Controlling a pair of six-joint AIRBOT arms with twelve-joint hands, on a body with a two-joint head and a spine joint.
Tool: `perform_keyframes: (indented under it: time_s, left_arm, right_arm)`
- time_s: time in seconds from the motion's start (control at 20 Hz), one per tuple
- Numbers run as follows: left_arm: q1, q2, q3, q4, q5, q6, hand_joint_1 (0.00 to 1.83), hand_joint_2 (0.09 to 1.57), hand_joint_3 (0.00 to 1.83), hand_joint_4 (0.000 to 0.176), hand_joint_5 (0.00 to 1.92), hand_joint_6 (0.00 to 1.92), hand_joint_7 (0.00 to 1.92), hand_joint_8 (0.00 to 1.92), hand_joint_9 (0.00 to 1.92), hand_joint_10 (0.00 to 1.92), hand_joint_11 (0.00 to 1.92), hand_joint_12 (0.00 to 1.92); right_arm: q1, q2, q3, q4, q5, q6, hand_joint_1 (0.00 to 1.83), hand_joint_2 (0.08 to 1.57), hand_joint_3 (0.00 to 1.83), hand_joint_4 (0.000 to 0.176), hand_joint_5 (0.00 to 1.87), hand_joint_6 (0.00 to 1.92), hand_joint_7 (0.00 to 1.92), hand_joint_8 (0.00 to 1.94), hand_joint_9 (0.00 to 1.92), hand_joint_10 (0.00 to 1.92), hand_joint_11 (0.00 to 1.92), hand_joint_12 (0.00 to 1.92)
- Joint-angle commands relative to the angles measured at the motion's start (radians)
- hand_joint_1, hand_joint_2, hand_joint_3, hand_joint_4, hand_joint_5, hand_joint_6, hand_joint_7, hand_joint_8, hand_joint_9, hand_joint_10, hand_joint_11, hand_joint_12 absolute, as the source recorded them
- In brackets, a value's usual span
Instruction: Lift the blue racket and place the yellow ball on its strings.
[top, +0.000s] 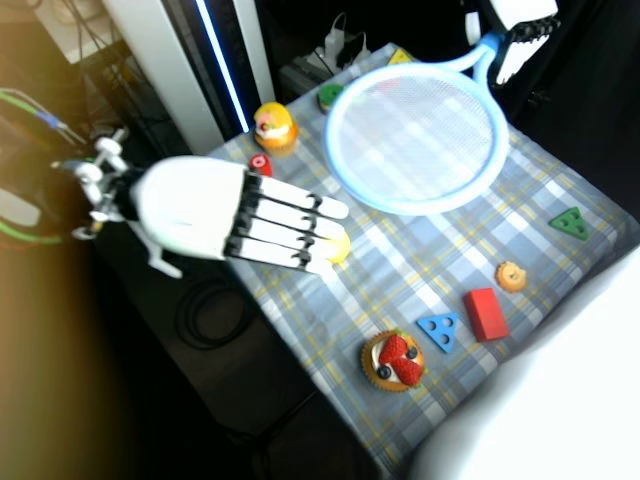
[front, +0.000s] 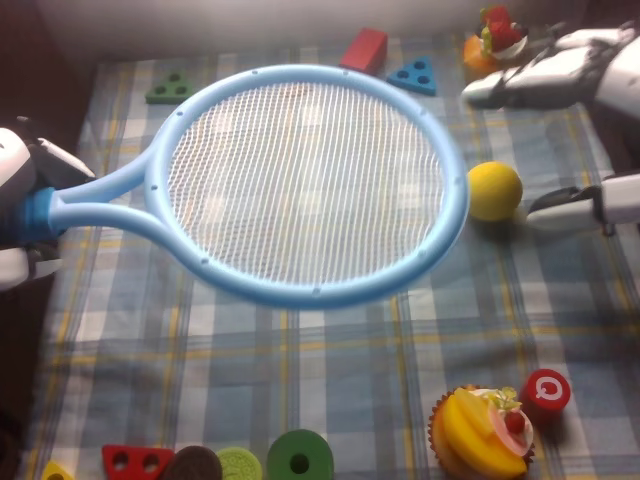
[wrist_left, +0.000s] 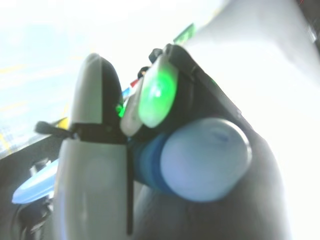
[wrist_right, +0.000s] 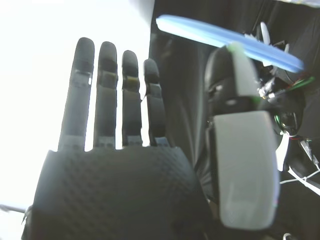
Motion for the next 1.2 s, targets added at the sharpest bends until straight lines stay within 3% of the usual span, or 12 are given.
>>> perform_keyframes:
  time_s: [0.0, 0.1, 0.45, 0.5, 0.55, 0.6, 0.65, 0.75, 0.8, 0.9, 1.0, 1.15]
  left_arm:
    - [-0.012, -0.001, 0.000, 0.040, -0.114, -0.030, 1.74, 1.15, 0.00, 0.176, 0.92, 1.92, 1.27, 1.92, 1.56, 1.92, 1.59, 1.92]
    - [-0.021, -0.006, -0.003, 0.061, -0.112, -0.040, 1.70, 1.18, 0.01, 0.176, 0.91, 1.92, 1.27, 1.92, 1.56, 1.92, 1.62, 1.92]
    - [-0.026, -0.009, -0.004, 0.066, -0.113, -0.040, 1.76, 1.19, 0.01, 0.176, 0.93, 1.92, 1.32, 1.92, 1.62, 1.92, 1.66, 1.92]
    - [-0.026, -0.009, -0.005, 0.066, -0.115, -0.040, 1.75, 1.17, 0.00, 0.176, 0.91, 1.92, 1.31, 1.92, 1.61, 1.92, 1.63, 1.92]
    - [-0.026, -0.009, -0.005, 0.066, -0.117, -0.040, 1.76, 1.18, 0.00, 0.176, 0.92, 1.92, 1.31, 1.92, 1.60, 1.92, 1.63, 1.92]
    - [-0.026, -0.008, -0.007, 0.066, -0.119, -0.040, 1.79, 1.18, 0.00, 0.176, 0.91, 1.92, 1.31, 1.92, 1.61, 1.92, 1.58, 1.92]
    - [-0.026, -0.008, -0.009, 0.066, -0.124, -0.040, 1.78, 1.18, 0.00, 0.176, 0.92, 1.92, 1.32, 1.92, 1.62, 1.92, 1.43, 1.92]
    - [-0.025, -0.006, -0.011, 0.071, -0.127, -0.040, 1.77, 1.18, 0.00, 0.176, 0.91, 1.92, 1.33, 1.92, 1.62, 1.92, 1.58, 1.92]
    - [-0.025, -0.006, -0.011, 0.074, -0.127, -0.040, 1.76, 1.18, 0.00, 0.176, 0.91, 1.92, 1.33, 1.92, 1.62, 1.92, 1.62, 1.92]
    - [-0.026, -0.005, -0.013, 0.080, -0.126, -0.040, 1.75, 1.19, 0.00, 0.176, 0.92, 1.92, 1.35, 1.92, 1.63, 1.92, 1.54, 1.92]
    - [-0.024, -0.005, -0.014, 0.081, -0.126, -0.040, 1.71, 1.17, 0.00, 0.176, 0.88, 1.92, 1.37, 1.92, 1.64, 1.92, 1.63, 1.92]
    - [-0.030, -0.003, -0.014, 0.087, -0.118, -0.025, 1.70, 1.20, 0.01, 0.176, 0.88, 1.92, 1.38, 1.92, 1.62, 1.92, 1.64, 1.92]
  right_arm:
    - [0.016, -0.013, 0.016, 0.015, 0.032, 0.015, 1.06, 0.92, 0.00, 0.000, 0.48, 0.01, 0.59, 0.01, 0.63, 0.01, 0.34, 0.75]
    - [0.042, -0.057, 0.060, -0.028, -0.044, 0.032, 1.12, 0.88, 0.00, 0.000, 0.52, 0.01, 0.63, 0.01, 0.66, 0.01, 0.36, 0.71]
    - [0.080, -0.117, 0.110, -0.077, -0.141, 0.032, 1.16, 0.91, 0.00, 0.000, 0.70, 0.01, 0.84, 0.02, 0.91, 0.06, 0.50, 1.02]
    - [0.080, -0.120, 0.113, -0.077, -0.145, 0.032, 1.15, 0.94, 0.00, 0.000, 0.87, 0.00, 1.08, 0.10, 1.04, 0.42, 0.64, 1.33]
    - [0.080, -0.121, 0.114, -0.076, -0.148, 0.032, 1.25, 1.05, 0.00, 0.000, 0.99, 0.55, 1.11, 0.79, 1.01, 0.84, 0.73, 1.47]
    - [0.080, -0.121, 0.114, -0.074, -0.148, 0.032, 1.26, 1.07, 0.00, 0.000, 1.06, 0.62, 1.09, 0.99, 1.00, 1.02, 0.81, 1.53]
    - [0.080, -0.121, 0.114, -0.071, -0.148, 0.032, 1.26, 1.07, 0.00, 0.000, 1.12, 0.59, 1.05, 1.06, 0.98, 1.08, 0.83, 1.53]
    - [0.080, -0.111, 0.110, -0.047, -0.137, 0.032, 1.25, 1.06, 0.00, 0.000, 1.13, 0.66, 1.10, 0.91, 1.03, 0.89, 0.88, 1.33]
    - [0.080, -0.098, 0.101, -0.020, -0.110, 0.032, 1.26, 1.06, 0.00, 0.000, 1.11, 0.64, 1.11, 0.94, 1.07, 0.86, 0.94, 1.31]
    - [0.080, -0.059, 0.063, 0.040, -0.019, 0.024, 1.27, 1.10, 0.00, 0.000, 1.13, 0.48, 0.96, 1.28, 0.97, 1.22, 0.88, 1.61]
    - [0.080, -0.026, 0.035, 0.057, 0.050, 0.006, 1.37, 1.12, 0.00, 0.000, 0.97, 0.83, 0.91, 1.14, 0.90, 1.29, 0.75, 1.41]
    - [0.102, 0.033, -0.019, 0.061, 0.174, -0.043, 1.37, 1.11, 0.00, 0.000, 0.98, 0.98, 0.98, 0.93, 0.91, 1.18, 0.74, 1.13]
